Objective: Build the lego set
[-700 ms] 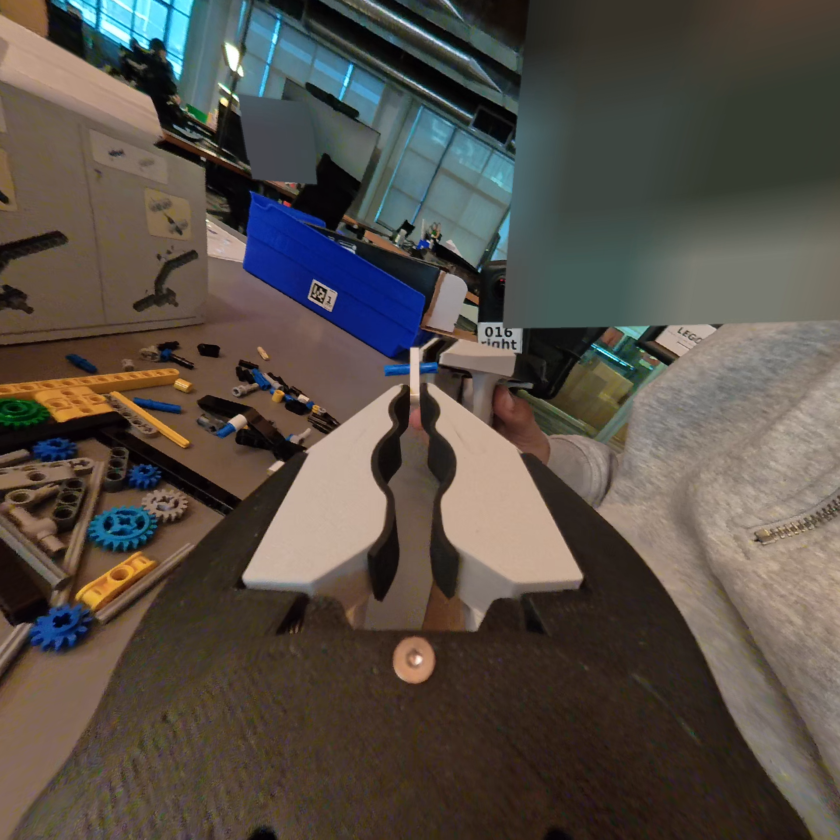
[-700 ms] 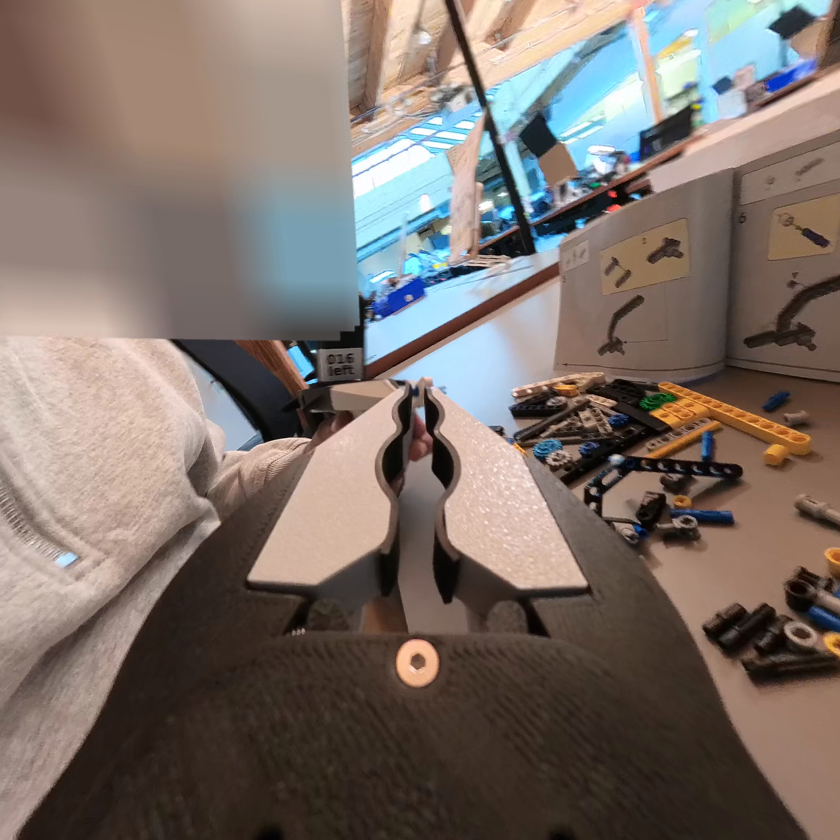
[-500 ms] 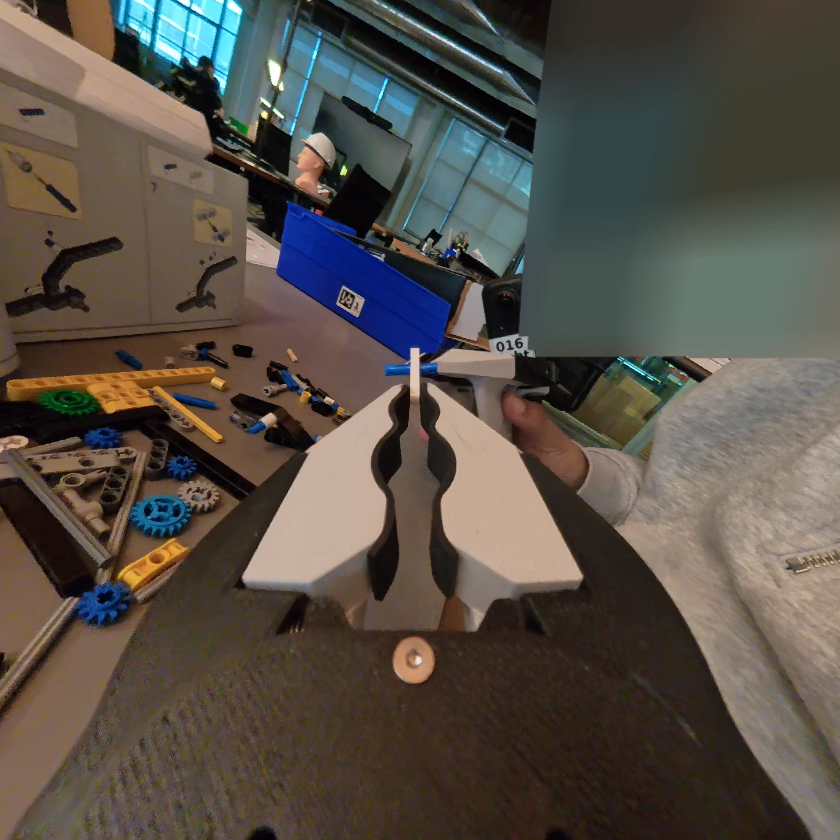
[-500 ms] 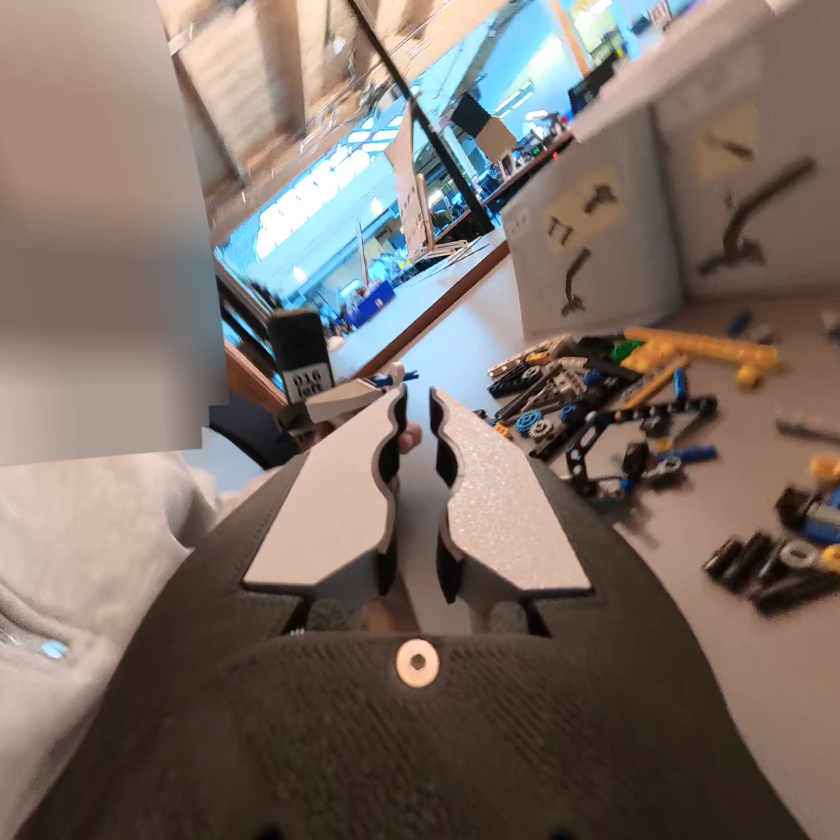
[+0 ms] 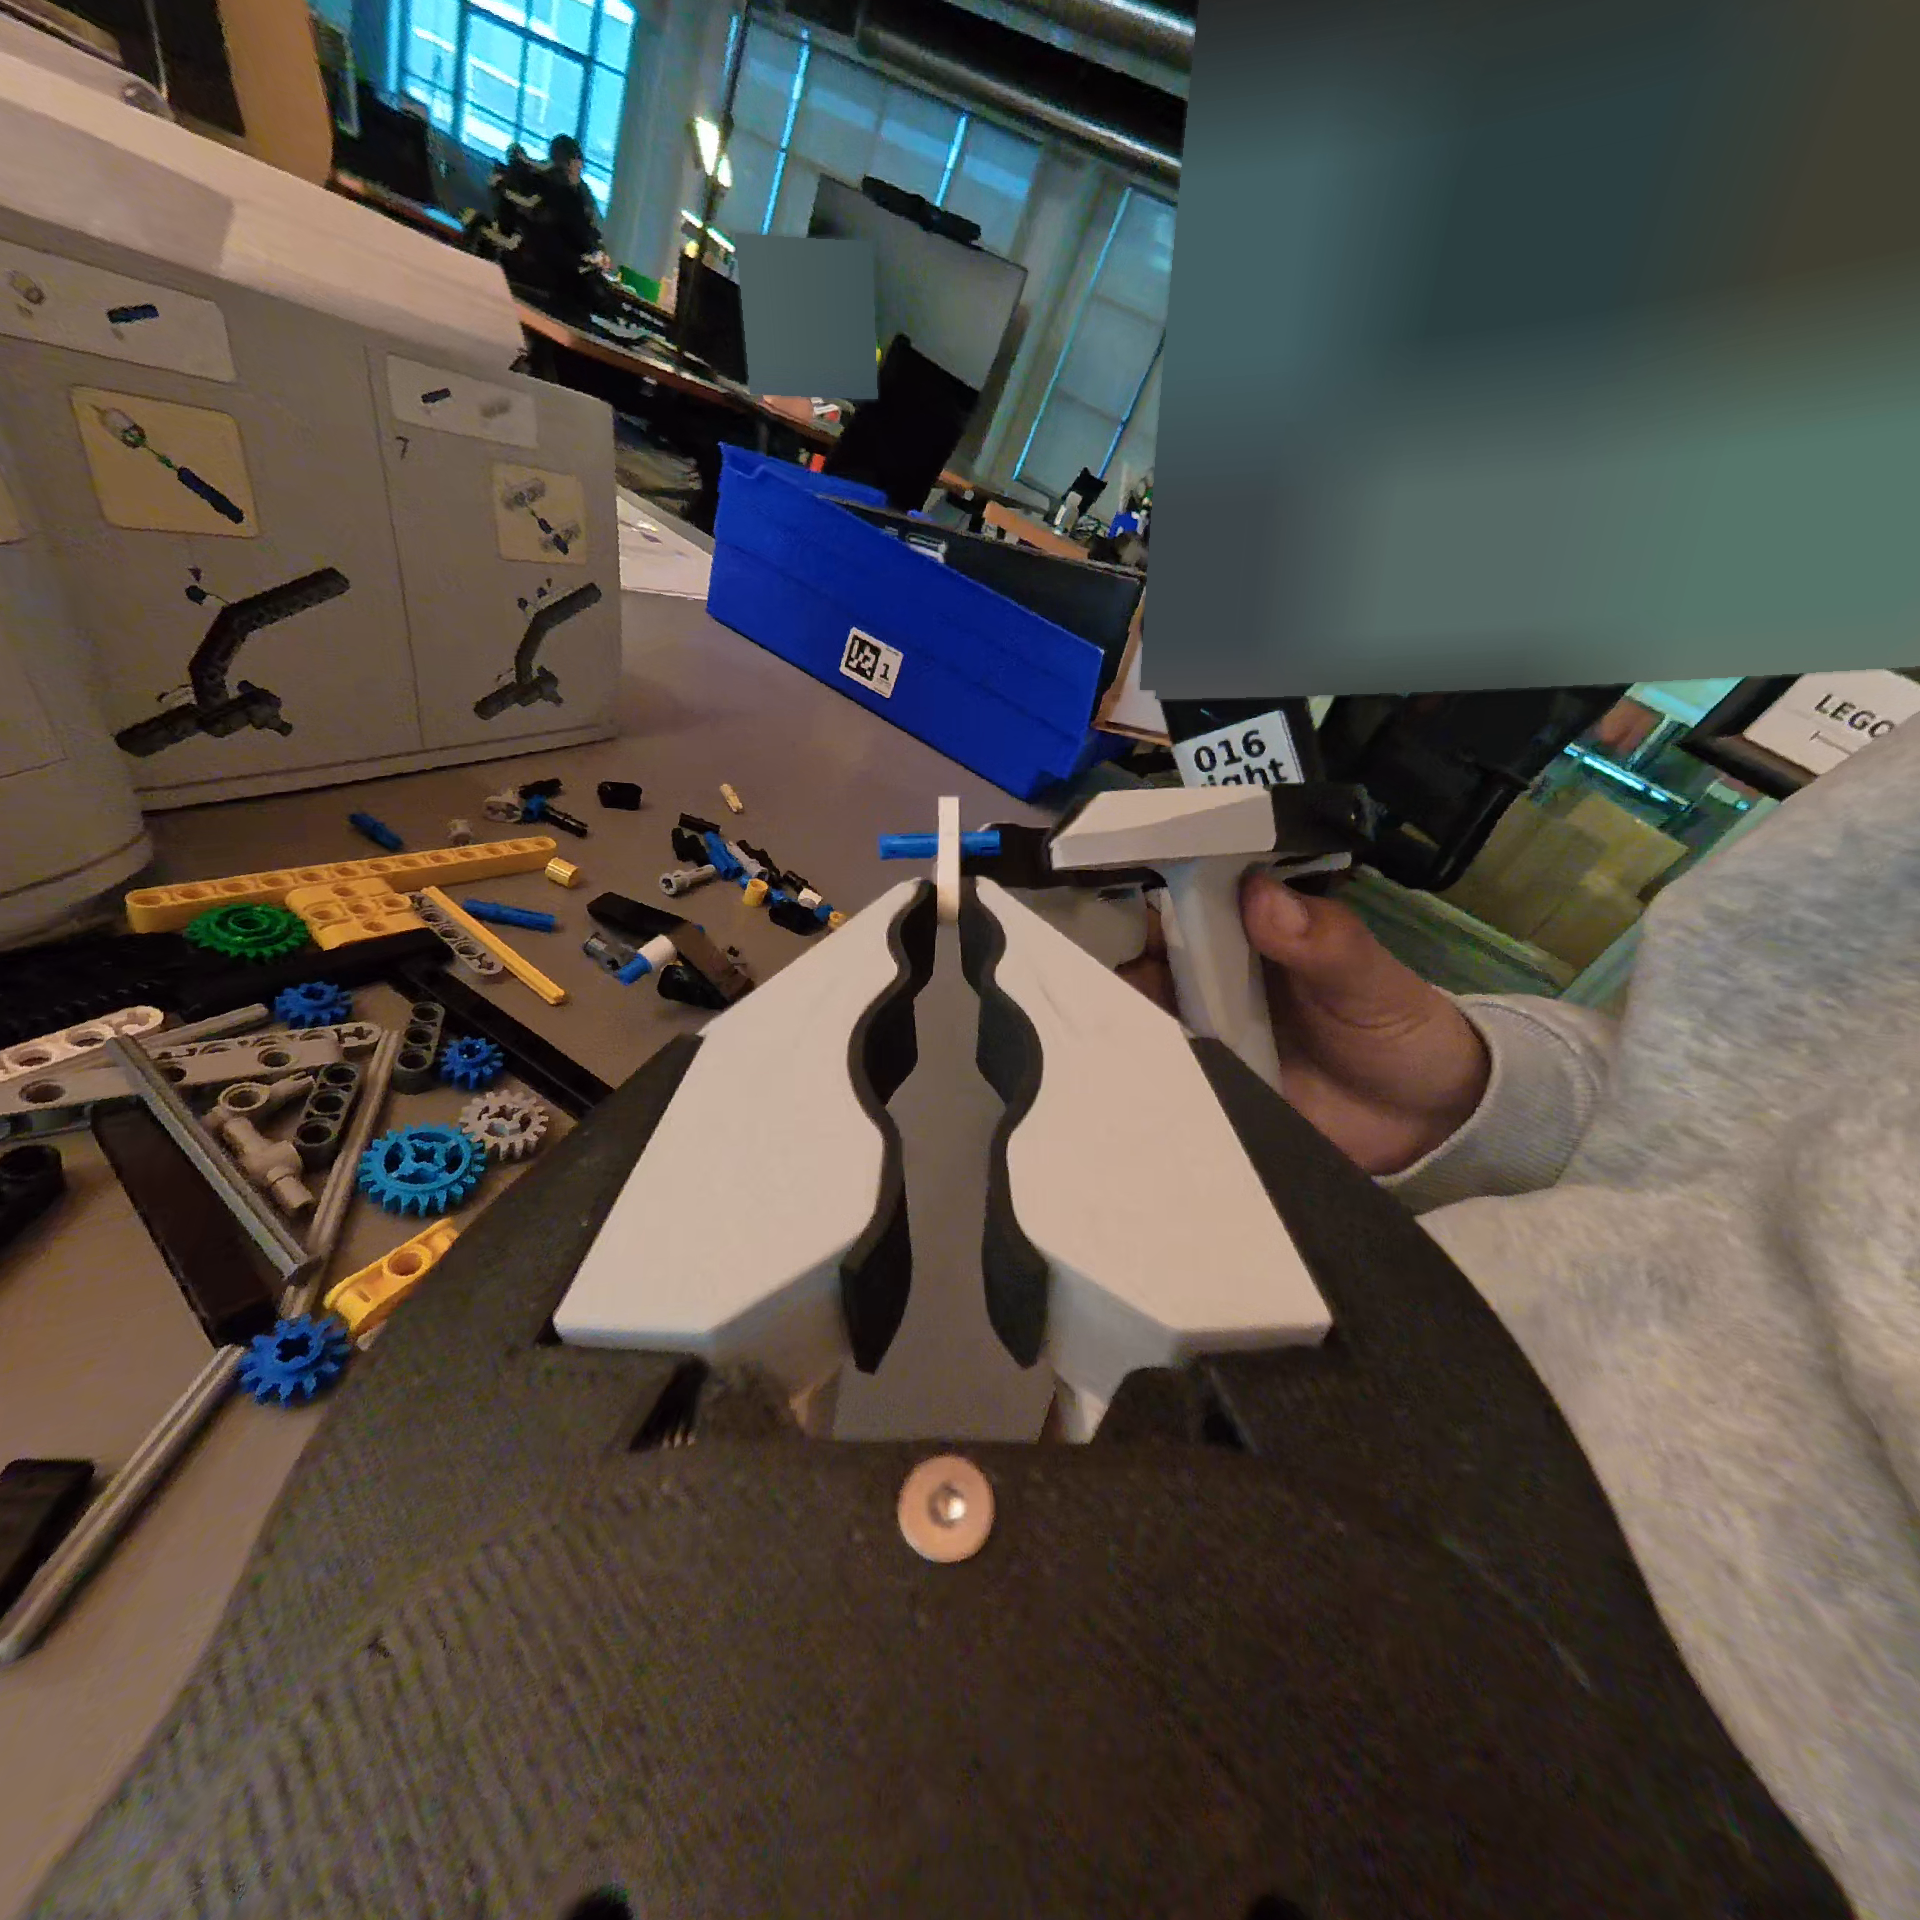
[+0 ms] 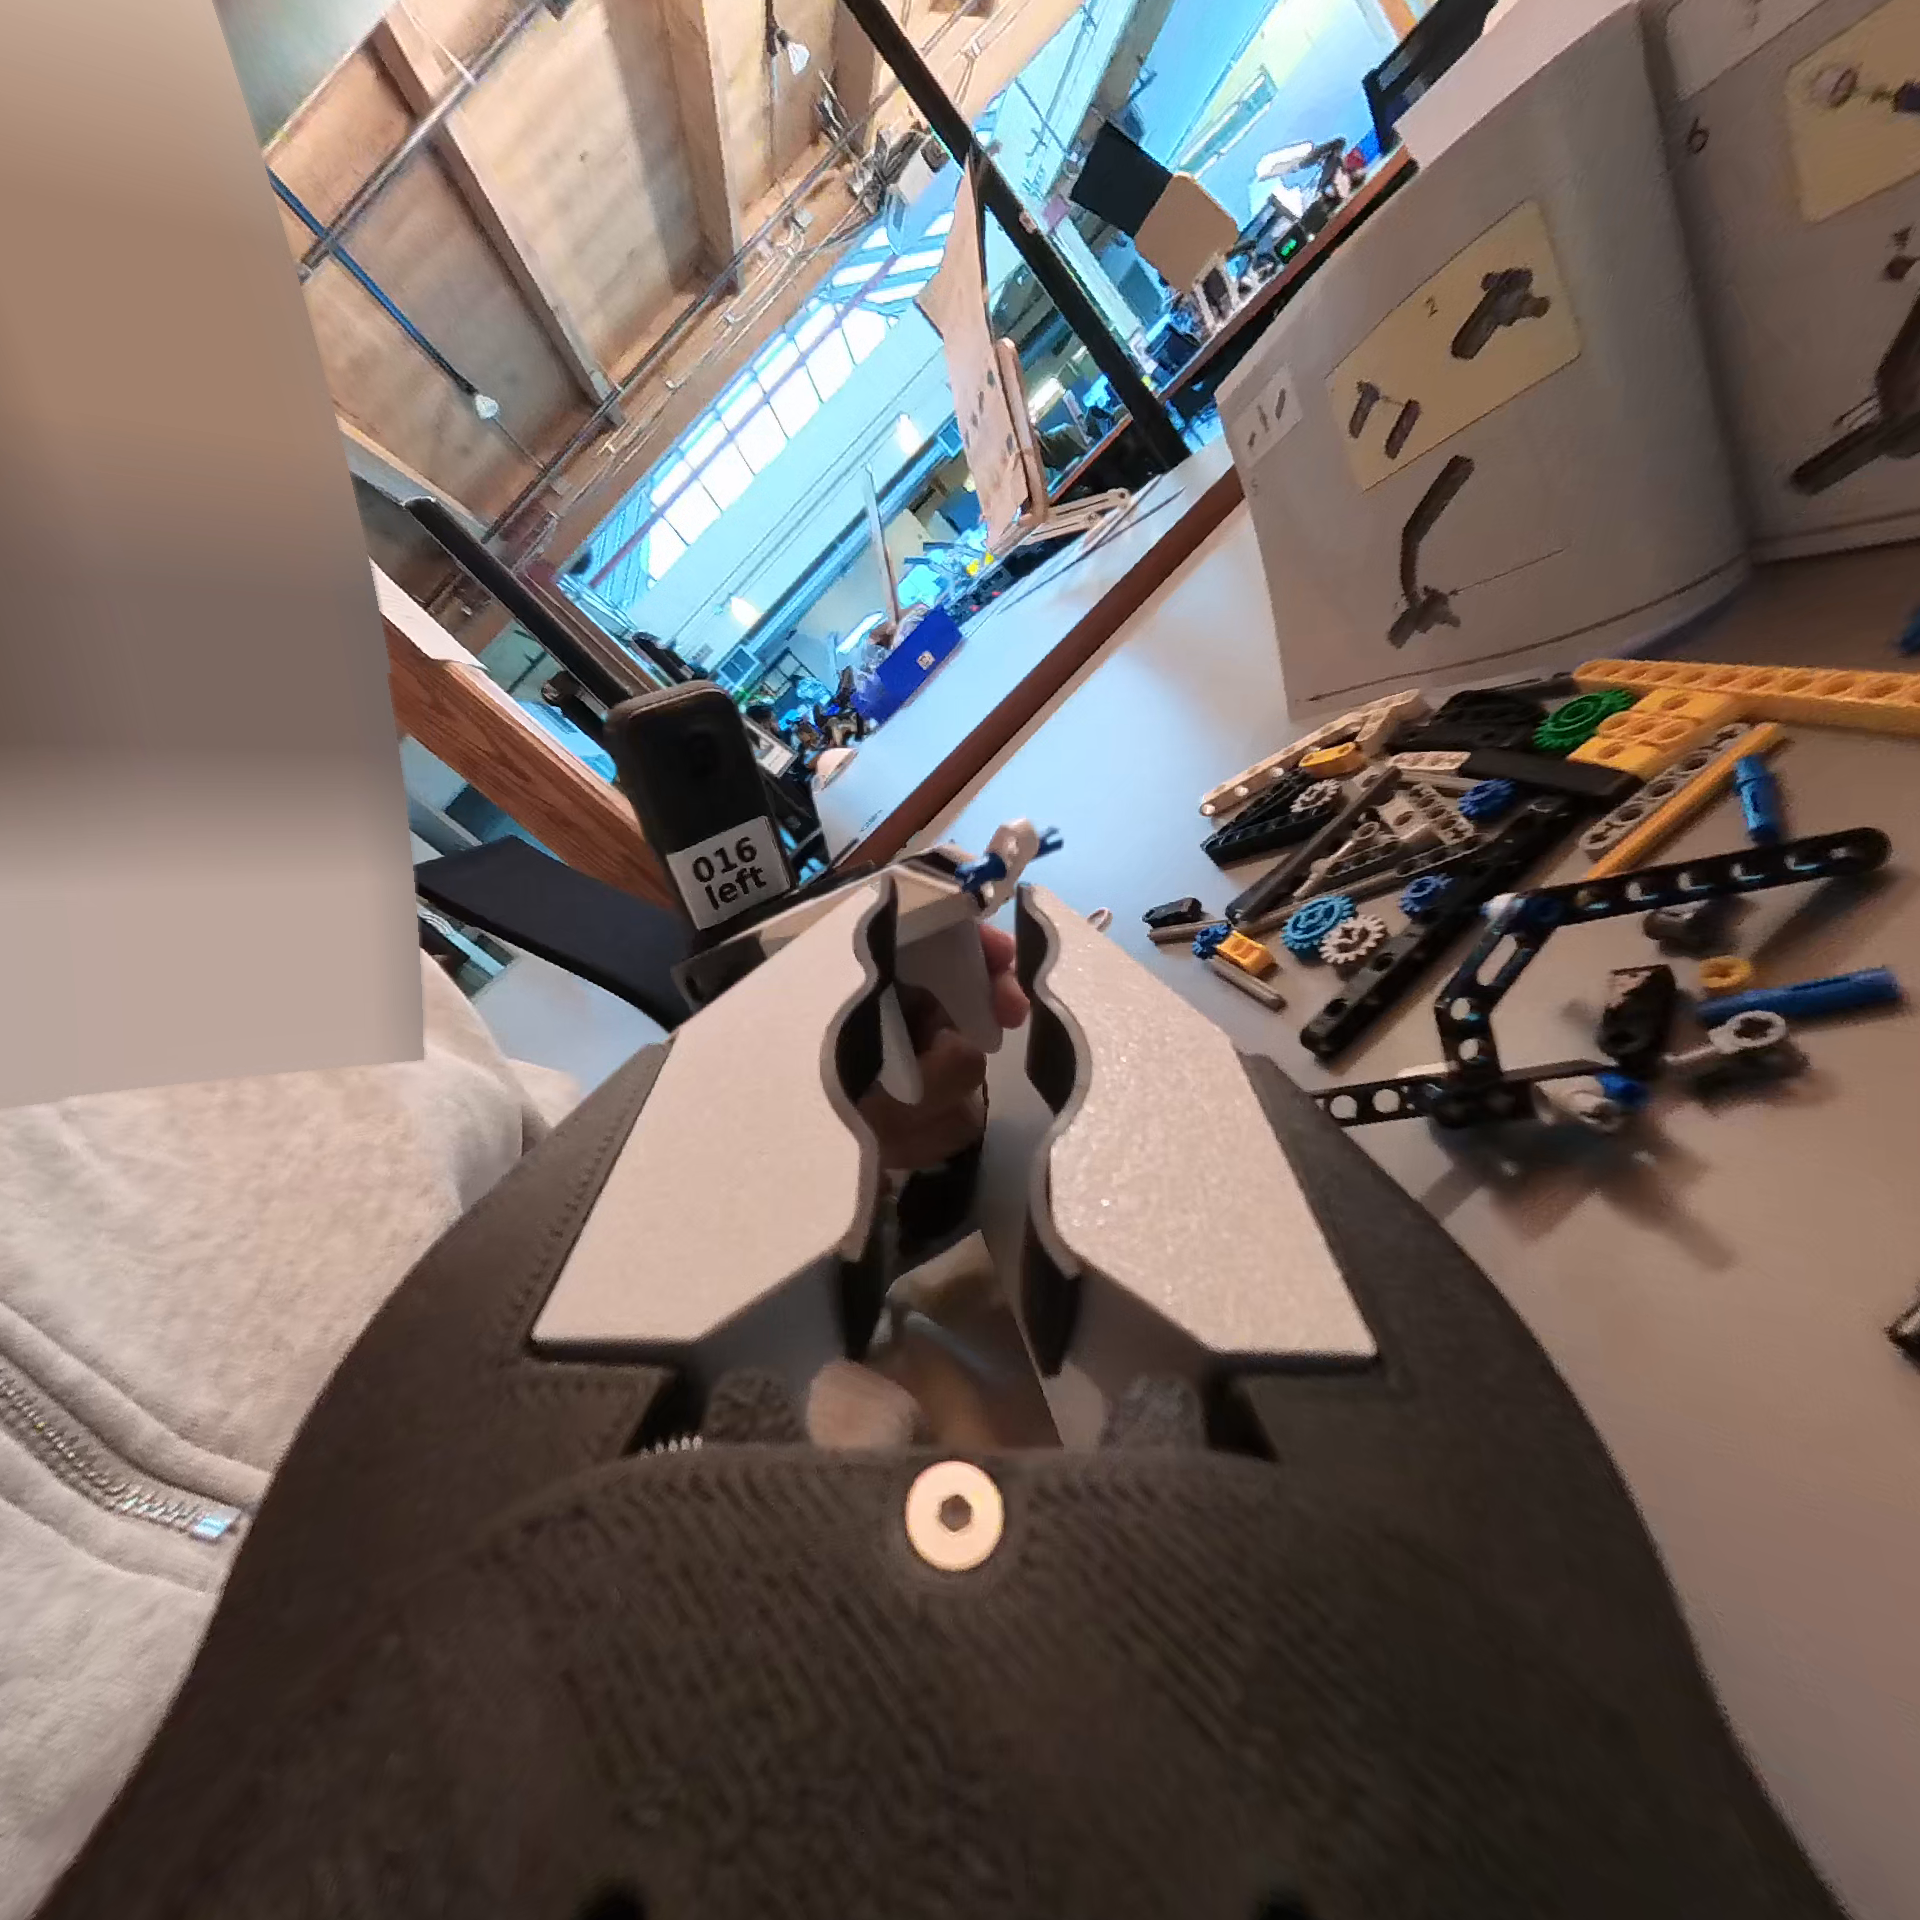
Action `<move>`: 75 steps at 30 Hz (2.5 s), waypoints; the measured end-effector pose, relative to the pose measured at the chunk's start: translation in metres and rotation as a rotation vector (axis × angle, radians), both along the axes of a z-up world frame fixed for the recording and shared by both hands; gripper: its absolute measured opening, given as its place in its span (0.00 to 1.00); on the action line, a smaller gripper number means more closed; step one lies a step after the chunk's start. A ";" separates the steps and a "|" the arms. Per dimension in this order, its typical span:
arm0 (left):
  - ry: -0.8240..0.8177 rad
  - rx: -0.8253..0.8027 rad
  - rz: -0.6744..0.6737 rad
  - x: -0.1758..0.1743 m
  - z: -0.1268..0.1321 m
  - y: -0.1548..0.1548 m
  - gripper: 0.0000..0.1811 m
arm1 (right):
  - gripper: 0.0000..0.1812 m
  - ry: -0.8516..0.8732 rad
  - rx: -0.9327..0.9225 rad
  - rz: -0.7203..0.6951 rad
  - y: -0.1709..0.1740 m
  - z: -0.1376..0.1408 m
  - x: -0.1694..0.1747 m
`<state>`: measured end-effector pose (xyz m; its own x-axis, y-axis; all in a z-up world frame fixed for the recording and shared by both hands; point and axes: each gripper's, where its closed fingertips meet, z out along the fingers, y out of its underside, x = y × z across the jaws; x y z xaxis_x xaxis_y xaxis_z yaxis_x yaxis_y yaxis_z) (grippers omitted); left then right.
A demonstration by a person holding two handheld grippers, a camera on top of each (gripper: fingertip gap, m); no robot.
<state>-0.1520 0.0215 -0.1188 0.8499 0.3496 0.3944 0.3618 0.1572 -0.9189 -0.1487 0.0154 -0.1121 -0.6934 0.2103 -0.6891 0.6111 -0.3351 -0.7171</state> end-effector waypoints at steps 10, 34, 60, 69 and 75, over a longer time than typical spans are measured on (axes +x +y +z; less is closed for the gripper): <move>-0.002 -0.016 -0.004 0.001 -0.002 0.001 0.01 | 0.08 -0.027 -0.036 -0.012 0.009 -0.002 -0.005; -0.065 0.030 -0.117 0.012 -0.005 0.008 0.03 | 0.06 -0.023 -0.047 0.010 0.010 -0.003 -0.006; 0.024 -0.027 0.041 -0.001 -0.001 -0.001 0.01 | 0.14 -0.010 -0.014 -0.056 0.013 -0.006 -0.011; 0.216 -0.233 0.189 -0.002 -0.005 0.002 0.01 | 0.12 -0.118 -0.150 -0.013 0.003 -0.001 -0.006; 0.346 -0.323 0.209 0.006 -0.005 0.007 0.01 | 0.06 -0.134 -0.172 -0.045 0.007 0.000 -0.008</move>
<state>-0.1462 0.0288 -0.1235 0.8103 0.5836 -0.0536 0.0190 -0.1176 -0.9929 -0.1566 0.0227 -0.1121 -0.5860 0.1106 -0.8027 0.6785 -0.4746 -0.5607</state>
